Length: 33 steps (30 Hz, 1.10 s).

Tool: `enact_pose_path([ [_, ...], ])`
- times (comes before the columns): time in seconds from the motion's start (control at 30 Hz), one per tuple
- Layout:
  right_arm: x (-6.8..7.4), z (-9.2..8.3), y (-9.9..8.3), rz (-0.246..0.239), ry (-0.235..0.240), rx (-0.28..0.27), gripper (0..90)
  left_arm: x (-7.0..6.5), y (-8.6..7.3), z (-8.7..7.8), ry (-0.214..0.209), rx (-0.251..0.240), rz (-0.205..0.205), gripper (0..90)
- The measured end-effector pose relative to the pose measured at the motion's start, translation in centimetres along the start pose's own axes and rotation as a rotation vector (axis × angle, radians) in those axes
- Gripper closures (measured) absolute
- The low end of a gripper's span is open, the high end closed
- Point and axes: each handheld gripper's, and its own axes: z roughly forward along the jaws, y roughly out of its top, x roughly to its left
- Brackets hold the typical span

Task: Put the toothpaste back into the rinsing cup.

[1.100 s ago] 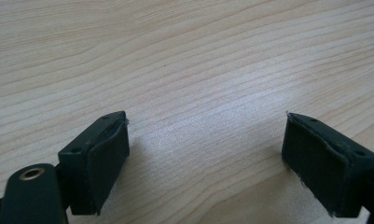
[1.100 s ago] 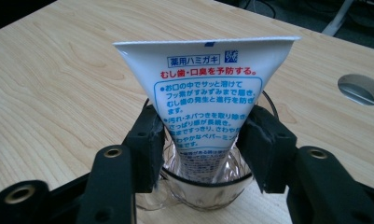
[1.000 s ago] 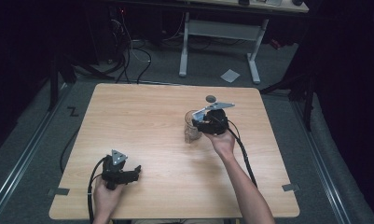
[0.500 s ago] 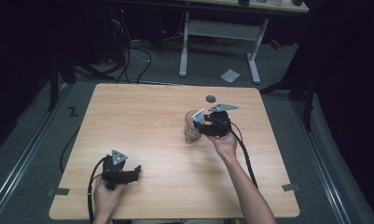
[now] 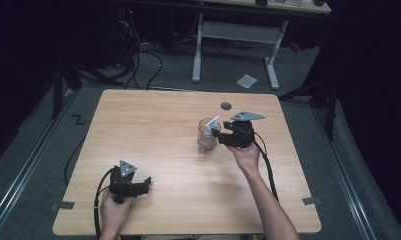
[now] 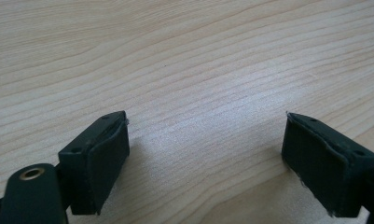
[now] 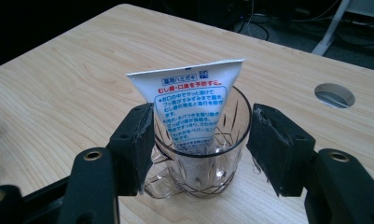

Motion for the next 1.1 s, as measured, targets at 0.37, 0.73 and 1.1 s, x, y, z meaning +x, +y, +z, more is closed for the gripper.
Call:
enact_pose_path([
  [0.37,-0.5,-1.6,-0.3,0.019,0.005,-0.038,41.0,0.0,0.0,0.0,0.0,0.0,0.0,15.3],
  [0.73,-0.9,-3.2,-0.8,0.031,-0.004,-0.06,41.5,0.0,0.0,0.0,0.002,-0.001,0.0,15.3],
  [1.1,-1.2,-4.6,-1.4,0.039,-0.002,-0.09,41.5,0.0,0.0,0.0,0.004,-0.001,0.0,15.2],
])
